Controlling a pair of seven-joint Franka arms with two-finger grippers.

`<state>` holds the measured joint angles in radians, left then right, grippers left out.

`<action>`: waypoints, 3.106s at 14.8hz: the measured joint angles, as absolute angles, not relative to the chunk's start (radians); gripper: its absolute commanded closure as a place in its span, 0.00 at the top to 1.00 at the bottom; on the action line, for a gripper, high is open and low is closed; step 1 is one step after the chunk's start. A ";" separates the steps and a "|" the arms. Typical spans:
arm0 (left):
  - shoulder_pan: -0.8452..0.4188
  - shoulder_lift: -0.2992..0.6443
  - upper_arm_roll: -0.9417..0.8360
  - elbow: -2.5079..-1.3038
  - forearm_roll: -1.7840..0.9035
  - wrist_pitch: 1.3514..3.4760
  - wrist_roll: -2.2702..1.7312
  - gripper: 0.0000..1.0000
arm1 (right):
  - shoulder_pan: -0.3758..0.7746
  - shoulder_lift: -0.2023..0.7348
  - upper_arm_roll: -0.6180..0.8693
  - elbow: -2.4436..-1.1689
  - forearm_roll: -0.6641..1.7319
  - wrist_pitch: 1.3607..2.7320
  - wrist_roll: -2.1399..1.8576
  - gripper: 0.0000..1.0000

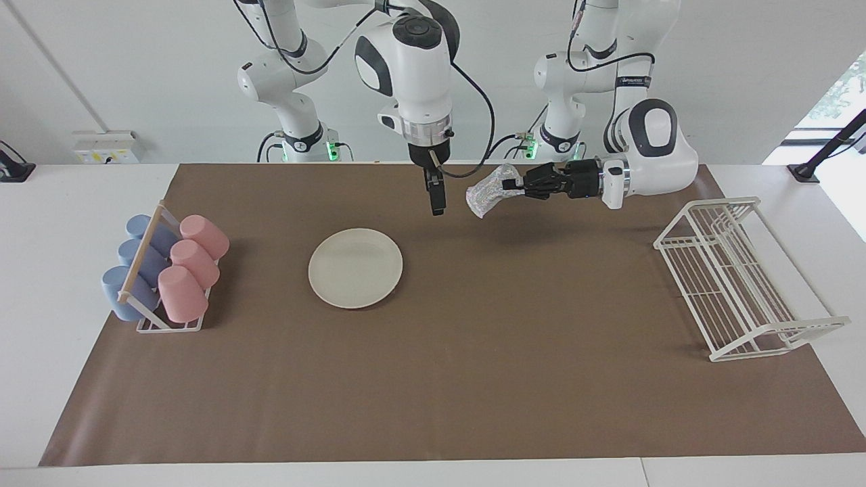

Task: Wipe plate with sponge

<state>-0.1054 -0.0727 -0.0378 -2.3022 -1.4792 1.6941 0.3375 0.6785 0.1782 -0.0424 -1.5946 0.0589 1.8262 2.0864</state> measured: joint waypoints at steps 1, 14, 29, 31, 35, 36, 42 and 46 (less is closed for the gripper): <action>-0.116 -0.073 -0.038 -2.309 -1.494 1.701 0.346 0.00 | 0.680 0.200 -0.042 -1.549 0.058 1.787 2.086 1.00; -0.139 -0.073 -0.038 -2.312 -1.517 1.728 0.353 0.00 | 0.783 0.241 -0.042 -1.482 0.051 1.768 2.152 1.00; -0.140 -0.073 -0.038 -2.312 -1.518 1.728 0.353 0.00 | 0.802 0.271 -0.049 -1.481 0.049 1.903 2.190 1.00; -0.140 -0.073 -0.038 -2.312 -1.518 1.728 0.353 0.00 | 0.802 0.273 -0.049 -1.487 0.049 1.915 2.190 0.92; -0.140 -0.073 -0.038 -2.312 -1.518 1.728 0.353 0.00 | 0.802 0.273 -0.049 -1.498 0.049 1.926 2.190 0.55; -0.140 -0.073 -0.038 -2.312 -1.518 1.728 0.353 0.00 | 0.802 0.273 -0.049 -1.499 0.050 1.926 2.190 0.54; -0.140 -0.073 -0.037 -2.313 -1.518 1.727 0.354 0.00 | 0.800 0.273 -0.051 -1.500 0.078 1.927 2.190 0.30; -0.140 -0.073 -0.037 -2.313 -1.518 1.727 0.354 0.39 | 0.797 0.273 -0.051 -1.501 0.089 1.927 2.190 0.30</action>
<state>-0.1398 -0.0728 -0.0366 -2.3125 -1.5175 1.7273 0.3536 0.7968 0.2733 -0.0510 -1.5007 0.0886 1.9269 2.1903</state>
